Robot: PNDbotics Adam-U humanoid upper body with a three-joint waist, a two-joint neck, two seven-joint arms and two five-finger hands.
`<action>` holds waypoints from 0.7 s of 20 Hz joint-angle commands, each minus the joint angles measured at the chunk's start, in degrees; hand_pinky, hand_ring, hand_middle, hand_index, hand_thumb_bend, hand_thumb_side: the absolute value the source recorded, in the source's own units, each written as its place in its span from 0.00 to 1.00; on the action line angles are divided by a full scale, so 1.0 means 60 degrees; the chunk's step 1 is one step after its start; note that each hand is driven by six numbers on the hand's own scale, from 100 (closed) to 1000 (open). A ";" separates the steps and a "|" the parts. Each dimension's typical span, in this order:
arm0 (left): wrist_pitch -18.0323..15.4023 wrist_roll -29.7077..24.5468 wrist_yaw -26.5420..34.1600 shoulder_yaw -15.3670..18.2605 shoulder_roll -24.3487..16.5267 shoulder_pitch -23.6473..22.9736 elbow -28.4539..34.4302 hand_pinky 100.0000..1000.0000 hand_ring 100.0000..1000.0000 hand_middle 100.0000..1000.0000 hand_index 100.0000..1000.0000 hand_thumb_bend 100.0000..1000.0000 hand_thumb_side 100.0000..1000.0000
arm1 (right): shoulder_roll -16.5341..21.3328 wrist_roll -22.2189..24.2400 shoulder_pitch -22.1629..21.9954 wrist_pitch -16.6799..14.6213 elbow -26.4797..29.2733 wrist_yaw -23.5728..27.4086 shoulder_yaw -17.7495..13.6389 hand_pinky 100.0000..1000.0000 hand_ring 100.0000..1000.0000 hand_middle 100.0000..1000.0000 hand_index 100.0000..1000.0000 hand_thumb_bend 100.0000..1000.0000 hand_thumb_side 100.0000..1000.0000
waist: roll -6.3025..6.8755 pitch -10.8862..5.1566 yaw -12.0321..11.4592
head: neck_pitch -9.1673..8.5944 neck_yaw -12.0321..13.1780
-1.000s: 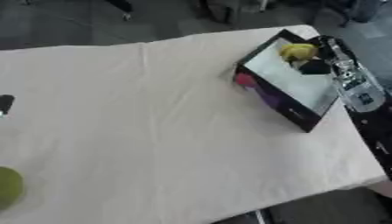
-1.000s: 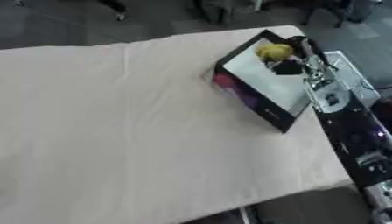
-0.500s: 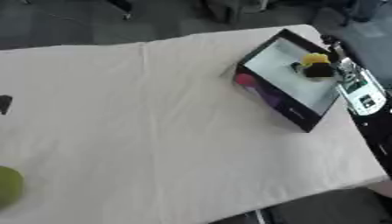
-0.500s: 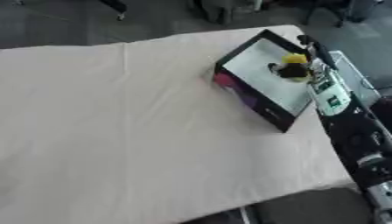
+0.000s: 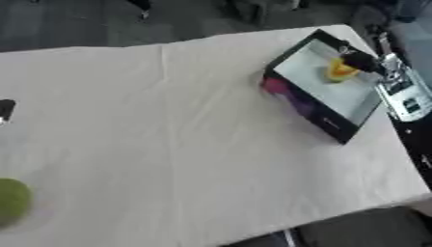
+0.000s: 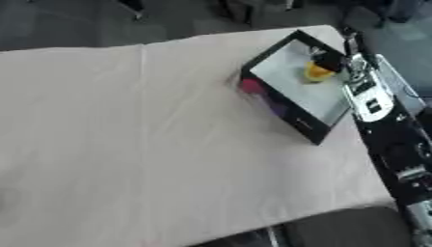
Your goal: Pick up the objects with one hand, pass them to the other hand, and then place them into the box on the other side of the table.
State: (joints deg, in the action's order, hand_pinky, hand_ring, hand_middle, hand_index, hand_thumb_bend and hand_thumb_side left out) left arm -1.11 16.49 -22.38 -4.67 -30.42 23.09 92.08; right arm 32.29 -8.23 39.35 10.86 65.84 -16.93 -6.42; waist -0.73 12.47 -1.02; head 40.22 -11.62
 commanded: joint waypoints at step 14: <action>0.1599 -0.1338 0.0426 0.0693 -0.1894 0.0529 -0.0789 0.76 0.59 0.61 0.81 0.56 0.35 | -0.0378 -0.0334 0.0464 -0.0695 0.1846 0.2533 0.0389 1.00 0.91 0.84 0.88 0.00 0.15 | 0.0193 -0.0305 -0.0169 | 0.0502 0.1589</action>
State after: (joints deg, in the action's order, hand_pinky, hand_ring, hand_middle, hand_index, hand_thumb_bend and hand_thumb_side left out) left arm 7.83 9.49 -20.23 -1.39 -38.54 25.36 87.41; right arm 28.91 -9.90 40.88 6.82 75.63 -2.97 -4.14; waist 0.35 11.93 -1.96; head 42.77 -2.87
